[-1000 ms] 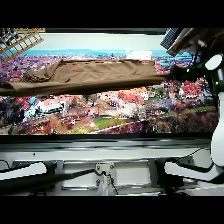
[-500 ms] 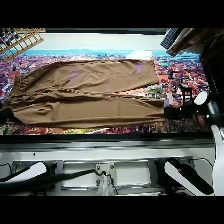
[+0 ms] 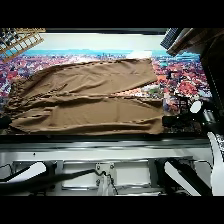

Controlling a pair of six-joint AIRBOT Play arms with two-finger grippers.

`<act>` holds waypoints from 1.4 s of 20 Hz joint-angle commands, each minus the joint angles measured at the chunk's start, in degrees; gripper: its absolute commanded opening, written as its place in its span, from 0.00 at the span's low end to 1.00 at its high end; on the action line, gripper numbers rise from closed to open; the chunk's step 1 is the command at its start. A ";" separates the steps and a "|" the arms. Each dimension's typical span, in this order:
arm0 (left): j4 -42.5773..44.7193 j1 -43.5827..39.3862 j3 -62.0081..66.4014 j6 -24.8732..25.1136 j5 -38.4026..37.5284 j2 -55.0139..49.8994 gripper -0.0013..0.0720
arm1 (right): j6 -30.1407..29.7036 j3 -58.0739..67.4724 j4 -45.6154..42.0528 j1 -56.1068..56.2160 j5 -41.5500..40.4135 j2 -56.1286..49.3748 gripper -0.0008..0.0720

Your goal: Fold the clothes and pants, and hang the long-sleeved shirts on hangers.

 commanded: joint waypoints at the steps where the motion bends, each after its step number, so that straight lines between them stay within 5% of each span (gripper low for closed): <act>1: 0.26 0.24 3.93 0.02 1.07 0.04 0.54 | 1.70 0.24 0.20 0.07 -0.92 2.27 0.62; 4: -3.30 0.04 11.96 0.07 5.35 -0.02 0.55 | 3.69 1.16 0.20 0.07 -4.28 3.89 0.62; 5: -7.04 -0.28 14.36 0.87 8.00 -0.46 0.65 | 4.55 1.42 0.44 0.07 -4.98 3.87 0.63; 11: -34.14 -2.54 34.10 19.37 1.92 -18.01 0.82 | 5.03 1.64 2.03 0.11 -8.09 3.87 0.62; 14: -33.75 -5.35 44.09 20.92 -0.92 -27.80 0.91 | 5.07 1.64 2.12 0.11 -8.09 3.87 0.62; 26: -26.08 -10.01 62.71 21.55 0.55 -49.16 0.90 | 6.54 1.64 6.71 0.11 -8.61 3.87 0.62; 27: -26.73 -10.01 62.71 21.57 0.90 -49.66 0.89 | 6.54 1.64 7.37 0.11 -9.18 3.87 0.62; 28: -27.52 -10.16 62.71 21.59 1.07 -50.05 0.76 | 6.54 1.64 8.02 0.11 -9.88 3.87 0.62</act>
